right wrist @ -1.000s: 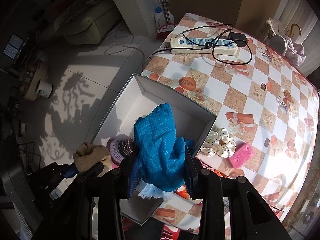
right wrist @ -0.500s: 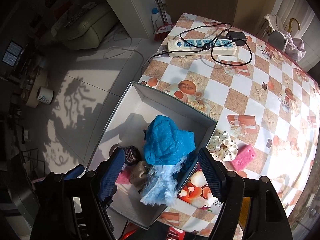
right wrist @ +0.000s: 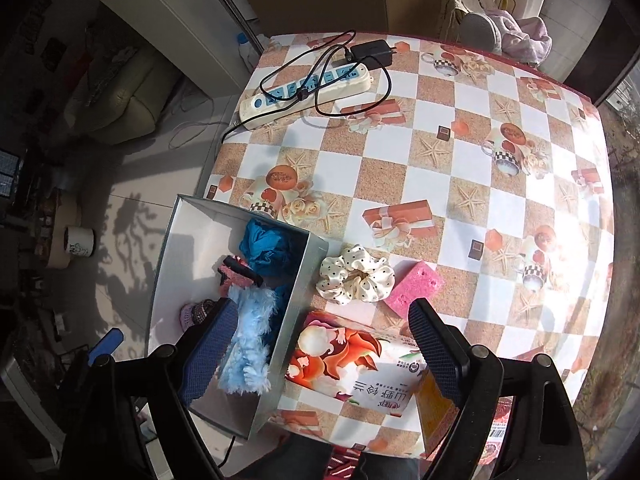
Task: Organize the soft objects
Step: 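Open the right tool to drop the teal cloth while the left tool releases the sock, then move the left tool to the white polka-dot scrunchie while the right tool reaches the pink sponge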
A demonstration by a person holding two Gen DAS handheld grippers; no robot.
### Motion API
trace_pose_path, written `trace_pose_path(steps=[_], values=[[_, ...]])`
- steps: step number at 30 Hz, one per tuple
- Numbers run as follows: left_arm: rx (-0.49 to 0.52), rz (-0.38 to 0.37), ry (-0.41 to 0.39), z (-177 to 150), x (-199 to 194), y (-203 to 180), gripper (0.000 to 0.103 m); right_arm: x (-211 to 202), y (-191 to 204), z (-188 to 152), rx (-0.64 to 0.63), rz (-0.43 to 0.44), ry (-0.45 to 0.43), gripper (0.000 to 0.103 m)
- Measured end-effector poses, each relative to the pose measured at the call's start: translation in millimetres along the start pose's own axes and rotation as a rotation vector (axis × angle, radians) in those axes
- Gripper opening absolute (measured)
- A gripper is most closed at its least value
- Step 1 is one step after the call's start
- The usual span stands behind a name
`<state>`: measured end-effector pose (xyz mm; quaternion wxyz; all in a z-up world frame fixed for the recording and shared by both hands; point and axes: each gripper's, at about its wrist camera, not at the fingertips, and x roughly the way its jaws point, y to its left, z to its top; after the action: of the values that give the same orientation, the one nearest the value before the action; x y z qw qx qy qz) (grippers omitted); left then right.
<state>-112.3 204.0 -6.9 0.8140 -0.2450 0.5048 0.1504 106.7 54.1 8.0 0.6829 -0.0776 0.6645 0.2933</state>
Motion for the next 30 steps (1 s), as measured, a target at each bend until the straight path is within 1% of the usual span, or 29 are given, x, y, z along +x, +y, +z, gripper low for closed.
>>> trace_pose_path(steps=[4,8,13,17,20,23,25,27,29,30], values=[[0.049,-0.003,0.024,4.9,8.3,-23.2,0.103,6.8,-50.0,3.3,0.127,-0.04,0.053,0.088],[0.085,0.009,0.054,3.7,14.7,-41.9,0.103,41.2,-79.1,5.4,0.238,-0.02,0.16,0.088],[0.091,0.029,0.099,-1.9,19.0,-51.8,0.103,106.9,-85.8,4.6,0.29,-0.03,0.3,0.088],[0.078,0.047,0.127,-7.1,21.4,-54.1,0.103,155.9,-83.4,8.5,0.308,-0.047,0.37,0.088],[0.069,0.055,0.145,-10.0,23.7,-56.5,0.103,184.5,-82.2,10.3,0.319,-0.052,0.414,0.088],[0.071,0.055,0.159,-11.4,25.9,-61.3,0.103,205.4,-86.4,9.5,0.32,-0.113,0.454,0.088],[0.076,0.049,0.164,-10.7,27.4,-65.3,0.103,208.8,-98.8,8.3,0.347,-0.159,0.466,0.088],[0.091,0.042,0.168,-9.5,28.4,-69.4,0.103,199.3,-125.1,5.5,0.455,-0.214,0.44,0.088],[0.108,0.04,0.168,-6.8,29.8,-74.7,0.103,179.0,-157.6,1.1,0.587,-0.296,0.38,0.088],[0.118,0.035,0.166,-5.5,29.9,-77.4,0.103,167.4,-172.4,-2.5,0.658,-0.304,0.347,0.088]])
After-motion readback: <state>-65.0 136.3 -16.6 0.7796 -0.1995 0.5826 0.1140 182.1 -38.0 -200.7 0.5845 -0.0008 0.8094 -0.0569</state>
